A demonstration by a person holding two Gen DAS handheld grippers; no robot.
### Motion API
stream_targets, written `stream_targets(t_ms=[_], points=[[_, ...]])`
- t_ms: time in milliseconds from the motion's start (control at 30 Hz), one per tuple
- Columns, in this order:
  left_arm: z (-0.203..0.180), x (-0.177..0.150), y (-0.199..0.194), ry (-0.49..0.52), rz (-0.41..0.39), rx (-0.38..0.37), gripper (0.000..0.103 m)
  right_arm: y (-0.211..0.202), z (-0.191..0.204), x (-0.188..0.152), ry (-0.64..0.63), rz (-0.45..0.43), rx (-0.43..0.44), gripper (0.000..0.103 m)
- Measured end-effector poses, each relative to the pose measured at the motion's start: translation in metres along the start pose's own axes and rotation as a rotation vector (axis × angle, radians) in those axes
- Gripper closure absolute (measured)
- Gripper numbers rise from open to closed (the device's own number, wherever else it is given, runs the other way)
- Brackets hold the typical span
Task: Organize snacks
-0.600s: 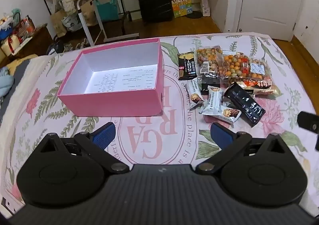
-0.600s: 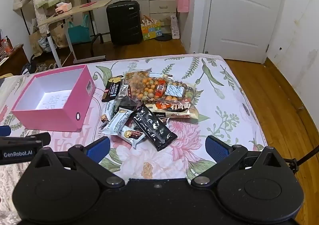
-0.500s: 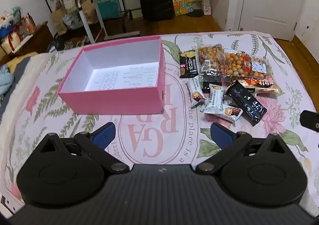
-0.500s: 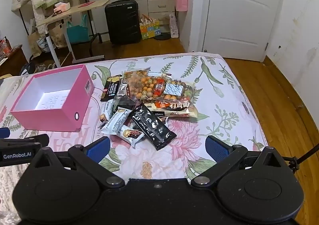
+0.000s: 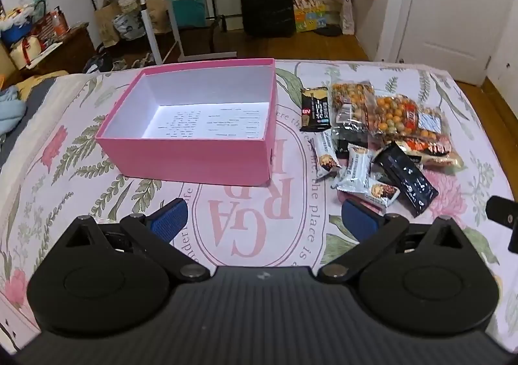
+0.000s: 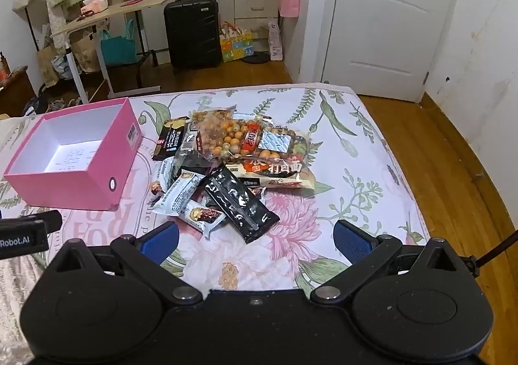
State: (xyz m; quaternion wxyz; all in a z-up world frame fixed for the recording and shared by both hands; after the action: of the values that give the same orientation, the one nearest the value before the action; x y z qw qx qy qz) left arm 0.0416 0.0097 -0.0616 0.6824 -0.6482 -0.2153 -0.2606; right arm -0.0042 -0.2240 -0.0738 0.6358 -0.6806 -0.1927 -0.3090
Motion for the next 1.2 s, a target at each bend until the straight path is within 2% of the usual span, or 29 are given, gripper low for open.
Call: stream_targets(t_ms=[433, 733, 900, 1200], points=[[0.003, -0.007, -0.002, -0.005, -0.056, 0.009, 0.0, -0.003, 0.002, 0.0, -0.02, -0.018, -0.012, 0.0], [0.001, -0.009, -0.01, 0.007, -0.047, 0.004, 0.0, -0.006, 0.005, -0.001, -0.036, -0.037, 0.026, 0.001], [0.005, -0.009, -0.006, -0.028, -0.033, -0.017, 0.0, -0.003, 0.01, -0.002, -0.039, -0.025, 0.044, 0.001], [0.007, -0.01, -0.004, -0.04, -0.032, -0.017, 0.0, -0.003, 0.013, -0.003, -0.047, -0.027, 0.039, 0.001]])
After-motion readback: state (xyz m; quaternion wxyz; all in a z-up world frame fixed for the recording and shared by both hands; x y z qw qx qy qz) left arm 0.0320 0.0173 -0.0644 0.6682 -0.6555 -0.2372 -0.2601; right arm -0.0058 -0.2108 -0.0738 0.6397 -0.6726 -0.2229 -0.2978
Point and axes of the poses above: each gripper's, at about its wrist camera, not at the fingertips, and y roughly the way its jaws point, z to its left, x to its top, the point moved 6 cm from there along y, roughly the way its jaws point, and after that the axes turned 3 degrees about y, right-handed, at the moved point
